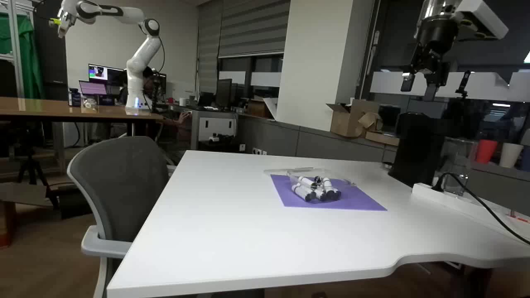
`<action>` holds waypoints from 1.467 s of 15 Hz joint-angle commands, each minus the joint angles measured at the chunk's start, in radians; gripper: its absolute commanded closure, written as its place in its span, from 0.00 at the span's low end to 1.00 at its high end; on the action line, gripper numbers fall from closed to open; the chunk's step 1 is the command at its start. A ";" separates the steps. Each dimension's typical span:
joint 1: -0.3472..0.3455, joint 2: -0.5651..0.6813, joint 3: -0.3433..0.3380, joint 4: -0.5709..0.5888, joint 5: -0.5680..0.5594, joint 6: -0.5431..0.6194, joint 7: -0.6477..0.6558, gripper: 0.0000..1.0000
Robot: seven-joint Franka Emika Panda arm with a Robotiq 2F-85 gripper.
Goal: Close the plastic packaging.
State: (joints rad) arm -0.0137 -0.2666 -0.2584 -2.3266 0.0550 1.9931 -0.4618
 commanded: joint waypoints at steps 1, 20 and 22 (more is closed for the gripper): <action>-0.026 0.002 0.024 0.001 0.007 -0.002 -0.005 0.00; -0.207 0.691 0.118 0.534 0.565 0.215 -0.186 0.00; -0.251 0.805 0.166 0.643 0.585 0.177 -0.150 0.00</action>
State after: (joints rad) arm -0.1944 0.3710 -0.1591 -1.8784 0.6028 2.2518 -0.6493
